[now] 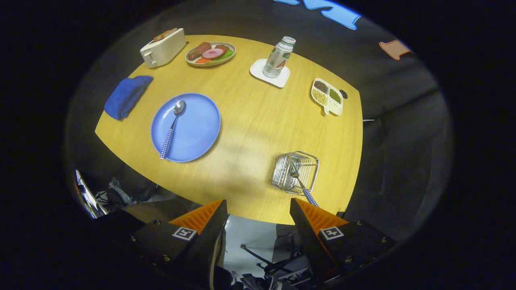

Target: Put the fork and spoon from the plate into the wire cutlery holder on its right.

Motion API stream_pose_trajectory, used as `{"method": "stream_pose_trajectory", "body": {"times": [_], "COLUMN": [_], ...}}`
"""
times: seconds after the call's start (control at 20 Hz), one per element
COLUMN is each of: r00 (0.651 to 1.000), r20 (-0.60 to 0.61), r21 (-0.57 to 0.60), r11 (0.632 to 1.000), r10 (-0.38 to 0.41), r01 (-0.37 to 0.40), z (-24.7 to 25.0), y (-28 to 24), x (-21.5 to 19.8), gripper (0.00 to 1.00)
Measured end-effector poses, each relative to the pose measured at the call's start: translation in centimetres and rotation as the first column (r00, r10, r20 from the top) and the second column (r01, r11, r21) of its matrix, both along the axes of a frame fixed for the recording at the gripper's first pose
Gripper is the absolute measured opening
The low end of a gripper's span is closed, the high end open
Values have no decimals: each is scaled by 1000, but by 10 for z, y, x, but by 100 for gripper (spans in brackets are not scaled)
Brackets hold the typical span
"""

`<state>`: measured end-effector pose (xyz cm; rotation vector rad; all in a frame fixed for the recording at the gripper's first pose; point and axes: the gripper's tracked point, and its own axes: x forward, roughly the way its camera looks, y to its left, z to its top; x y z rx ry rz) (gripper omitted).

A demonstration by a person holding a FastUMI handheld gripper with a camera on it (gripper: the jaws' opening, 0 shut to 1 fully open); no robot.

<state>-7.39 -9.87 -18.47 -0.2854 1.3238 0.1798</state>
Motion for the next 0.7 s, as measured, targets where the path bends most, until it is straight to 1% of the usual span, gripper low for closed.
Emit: {"method": "stream_pose_trajectory", "body": {"times": [0.15,0.25,0.3,0.7], "r00": [998,993,992,985], "r20": [65,96,107,154], "r21": [34,73,85,155], "r11": [999,995,993,983], "r10": [11,64,74,75], "r01": [-14,-71,-84,-99], "z": [5,5,6,0], "y": [25,49,55,126], "x": [10,18,18,29], "gripper": [96,96,96,96]}}
